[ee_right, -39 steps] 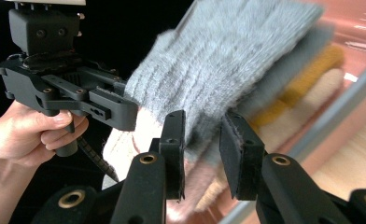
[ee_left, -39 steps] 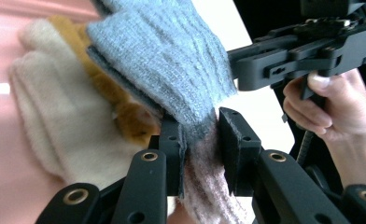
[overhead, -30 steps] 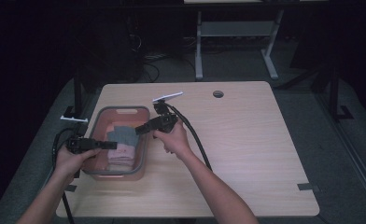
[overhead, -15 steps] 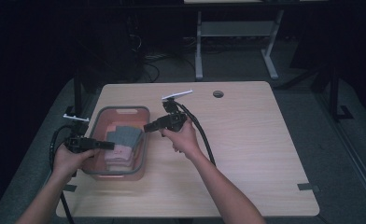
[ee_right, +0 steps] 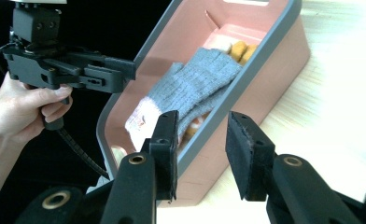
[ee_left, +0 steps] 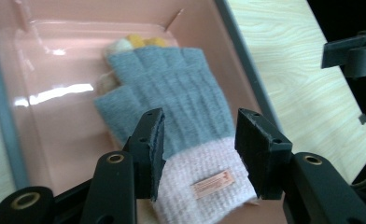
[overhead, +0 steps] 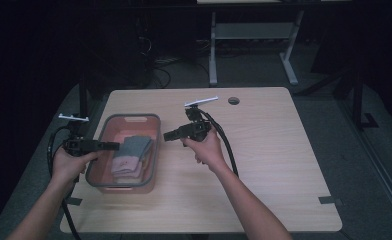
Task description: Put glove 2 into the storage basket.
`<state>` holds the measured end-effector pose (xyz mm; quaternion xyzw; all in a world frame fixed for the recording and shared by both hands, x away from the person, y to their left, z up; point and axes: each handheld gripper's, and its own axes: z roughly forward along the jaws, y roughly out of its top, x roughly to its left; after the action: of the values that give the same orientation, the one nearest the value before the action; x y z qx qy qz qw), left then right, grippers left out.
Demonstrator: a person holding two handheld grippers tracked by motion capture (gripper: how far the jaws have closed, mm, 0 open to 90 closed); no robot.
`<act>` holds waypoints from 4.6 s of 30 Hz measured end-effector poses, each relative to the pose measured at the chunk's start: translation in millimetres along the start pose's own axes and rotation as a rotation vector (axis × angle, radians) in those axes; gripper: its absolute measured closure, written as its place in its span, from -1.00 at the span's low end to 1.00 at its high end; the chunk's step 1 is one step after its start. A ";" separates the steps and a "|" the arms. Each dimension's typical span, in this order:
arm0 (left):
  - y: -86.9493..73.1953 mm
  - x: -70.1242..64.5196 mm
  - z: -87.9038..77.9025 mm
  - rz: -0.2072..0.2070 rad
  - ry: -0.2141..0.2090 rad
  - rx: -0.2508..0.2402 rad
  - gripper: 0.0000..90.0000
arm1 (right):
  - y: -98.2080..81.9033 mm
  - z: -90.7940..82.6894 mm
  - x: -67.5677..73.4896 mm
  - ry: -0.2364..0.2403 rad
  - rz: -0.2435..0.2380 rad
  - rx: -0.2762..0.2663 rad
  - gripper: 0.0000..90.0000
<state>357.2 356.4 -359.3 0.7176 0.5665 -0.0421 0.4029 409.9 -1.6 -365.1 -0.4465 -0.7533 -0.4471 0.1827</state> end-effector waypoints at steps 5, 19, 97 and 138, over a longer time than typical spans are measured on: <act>3.4 -10.5 3.2 0.014 -0.034 -0.016 0.13 | -3.0 -8.8 -3.5 -0.006 0.002 -0.010 0.39; 10.1 -38.2 19.3 0.047 -0.128 -0.012 0.09 | -12.5 -33.8 -17.2 -0.018 0.020 -0.048 0.32; 5.4 -151.6 128.3 0.168 -0.381 0.086 -0.19 | -91.4 -161.6 -94.1 -0.124 0.173 -0.215 0.04; -45.4 -184.9 184.6 0.230 -0.445 0.194 -0.25 | -163.7 -185.0 -131.2 -0.161 0.259 -0.223 -0.03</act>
<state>326.3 98.3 -411.7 0.7856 0.3720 -0.2071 0.4489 320.2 -256.2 -438.5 -0.5914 -0.6474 -0.4636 0.1271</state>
